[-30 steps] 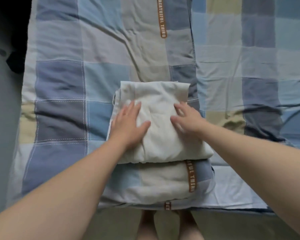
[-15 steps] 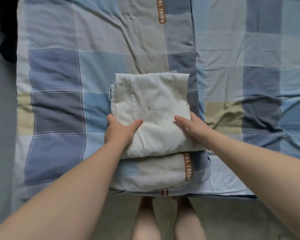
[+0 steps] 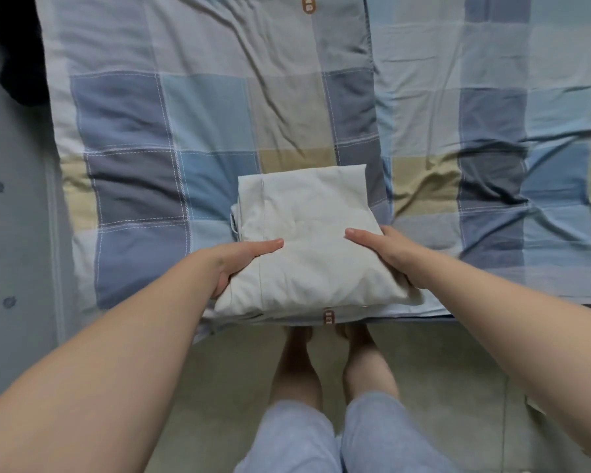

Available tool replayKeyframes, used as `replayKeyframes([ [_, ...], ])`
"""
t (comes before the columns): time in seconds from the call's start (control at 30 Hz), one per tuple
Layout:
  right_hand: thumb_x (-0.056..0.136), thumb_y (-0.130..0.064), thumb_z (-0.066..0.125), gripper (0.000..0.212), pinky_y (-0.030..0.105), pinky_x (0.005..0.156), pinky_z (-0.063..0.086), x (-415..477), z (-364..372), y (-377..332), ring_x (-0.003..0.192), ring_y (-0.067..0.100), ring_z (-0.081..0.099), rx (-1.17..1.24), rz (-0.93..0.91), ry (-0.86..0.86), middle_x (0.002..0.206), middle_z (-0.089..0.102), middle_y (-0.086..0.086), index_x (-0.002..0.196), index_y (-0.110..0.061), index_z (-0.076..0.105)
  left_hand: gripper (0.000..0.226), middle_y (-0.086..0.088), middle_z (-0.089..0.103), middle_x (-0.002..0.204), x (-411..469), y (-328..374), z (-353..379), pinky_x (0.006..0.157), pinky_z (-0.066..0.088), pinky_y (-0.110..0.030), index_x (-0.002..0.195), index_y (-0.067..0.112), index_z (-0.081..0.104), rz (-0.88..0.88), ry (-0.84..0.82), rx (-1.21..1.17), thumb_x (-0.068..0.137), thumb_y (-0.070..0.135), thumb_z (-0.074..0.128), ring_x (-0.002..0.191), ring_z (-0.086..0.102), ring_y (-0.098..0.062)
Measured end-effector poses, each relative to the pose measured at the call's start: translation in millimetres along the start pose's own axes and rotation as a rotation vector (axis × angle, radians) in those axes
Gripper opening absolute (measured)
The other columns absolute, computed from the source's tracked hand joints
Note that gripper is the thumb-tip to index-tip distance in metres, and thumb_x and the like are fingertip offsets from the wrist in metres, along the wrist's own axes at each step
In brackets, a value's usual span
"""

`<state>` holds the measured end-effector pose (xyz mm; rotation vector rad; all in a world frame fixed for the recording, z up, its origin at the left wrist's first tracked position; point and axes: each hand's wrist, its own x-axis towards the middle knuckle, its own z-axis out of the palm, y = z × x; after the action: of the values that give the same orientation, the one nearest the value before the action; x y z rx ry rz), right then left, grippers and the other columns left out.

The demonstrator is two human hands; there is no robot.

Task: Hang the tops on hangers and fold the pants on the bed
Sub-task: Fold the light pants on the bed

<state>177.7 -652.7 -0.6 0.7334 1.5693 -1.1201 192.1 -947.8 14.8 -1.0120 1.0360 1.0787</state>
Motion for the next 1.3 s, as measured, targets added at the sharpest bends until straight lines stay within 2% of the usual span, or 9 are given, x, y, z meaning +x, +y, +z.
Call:
replayKeyframes([
  [0.17, 0.05, -0.045, 0.098, 0.073, 0.041, 0.071, 0.061, -52.5, 16.5, 25.7, 0.093, 0.031, 0.075, 0.333, 0.331, -0.219, 0.108, 0.076, 0.011, 0.112, -0.012, 0.076, 0.06, -0.009, 0.072, 0.123, -26.4, -48.9, 7.7, 0.071, 0.061, -0.038, 0.119, 0.015, 0.073, 0.01, -0.139, -0.13, 0.073, 0.052, 0.081, 0.104, 0.073, -0.029],
  [0.27, 0.053, -0.031, 0.089, 0.034, 0.03, 0.051, 0.056, -84.7, 24.8, 37.7, 0.058, 0.026, 0.072, 0.448, 0.403, -0.238, 0.07, 0.072, 0.012, 0.072, -0.004, 0.08, 0.053, -0.008, 0.072, 0.123, -46.0, -77.1, 19.7, 0.071, 0.061, -0.035, 0.112, 0.014, 0.079, 0.009, -0.197, -0.14, 0.075, 0.052, 0.078, 0.101, 0.074, -0.027],
  [0.4, 0.082, -0.035, 0.067, 0.029, 0.028, 0.062, 0.05, -139.9, 31.0, 47.8, 0.065, 0.027, 0.066, 0.461, 0.376, -0.123, 0.073, 0.067, 0.011, 0.084, -0.007, 0.073, 0.055, -0.011, 0.071, 0.125, -71.4, -105.8, 37.7, 0.081, 0.059, -0.038, 0.126, 0.012, 0.07, 0.049, -0.157, -0.163, 0.083, 0.047, 0.074, 0.107, 0.071, -0.031],
  [0.6, 0.084, -0.006, 0.074, 0.045, 0.041, 0.078, 0.058, -228.0, 21.2, 59.5, 0.099, 0.032, 0.072, 0.492, 0.022, 0.075, 0.114, 0.073, 0.015, 0.127, -0.002, 0.061, 0.052, -0.006, 0.073, 0.119, -114.4, -117.2, 78.5, 0.076, 0.058, -0.03, 0.13, 0.011, 0.064, 0.459, 0.148, -0.106, 0.083, 0.024, 0.08, 0.1, 0.073, -0.024],
  [0.7, 0.081, 0.001, 0.075, 0.051, 0.03, 0.072, 0.057, -270.8, 10.0, 61.8, 0.095, 0.019, 0.073, 0.474, -0.158, 0.222, 0.108, 0.075, 0.004, 0.13, -0.007, 0.06, 0.061, 0.002, 0.071, 0.119, -135.2, -112.1, 105.4, 0.082, 0.054, -0.03, 0.132, 0.017, 0.061, 0.668, 0.295, -0.016, 0.077, 0.026, 0.085, 0.102, 0.068, -0.016],
  [0.8, 0.08, 0.006, 0.076, 0.049, 0.017, 0.058, 0.055, -318.1, -3.0, 71.0, 0.073, 0.006, 0.072, 0.528, -0.275, 0.366, 0.093, 0.075, -0.003, 0.124, -0.007, 0.061, 0.071, 0.005, 0.068, 0.119, -157.1, -104.9, 137.5, 0.075, 0.052, -0.026, 0.136, 0.023, 0.057, 0.753, 0.271, 0.07, 0.072, 0.035, 0.086, 0.101, 0.065, -0.011],
  [1.03, 0.08, 0.007, 0.077, 0.038, 0.023, 0.071, 0.058, -420.5, -35.5, 136.3, 0.077, 0.008, 0.07, 0.701, -0.485, 0.692, 0.096, 0.073, 0.0, 0.105, -0.018, 0.064, 0.057, 0.002, 0.072, 0.117, -206.6, -82.5, 249.9, 0.078, 0.058, -0.023, 0.131, 0.016, 0.061, 0.99, 0.083, 0.252, 0.079, 0.02, 0.085, 0.104, 0.071, -0.016],
  [1.17, 0.079, 0.004, 0.079, 0.036, 0.027, 0.071, 0.06, -476.4, -56.5, 205.0, 0.079, 0.01, 0.073, 0.839, -0.572, 0.849, 0.096, 0.075, 0.0, 0.097, -0.023, 0.064, 0.063, 0.0, 0.072, 0.12, -231.6, -98.1, 336.5, 0.095, 0.055, -0.042, 0.13, 0.018, 0.063, 1.106, 0.007, 0.423, 0.074, 0.024, 0.09, 0.108, 0.069, -0.021],
  [1.3, 0.078, 0.001, 0.081, 0.032, 0.039, 0.081, 0.06, -537.7, -79.7, 295.7, 0.091, 0.025, 0.075, 0.92, -0.653, 1.005, 0.101, 0.077, 0.009, 0.101, -0.018, 0.069, 0.057, 0.001, 0.076, 0.109, -247.7, -142.4, 438.7, 0.077, 0.059, -0.029, 0.119, 0.018, 0.068, 1.241, -0.105, 0.529, 0.068, 0.022, 0.091, 0.099, 0.072, -0.018],
])
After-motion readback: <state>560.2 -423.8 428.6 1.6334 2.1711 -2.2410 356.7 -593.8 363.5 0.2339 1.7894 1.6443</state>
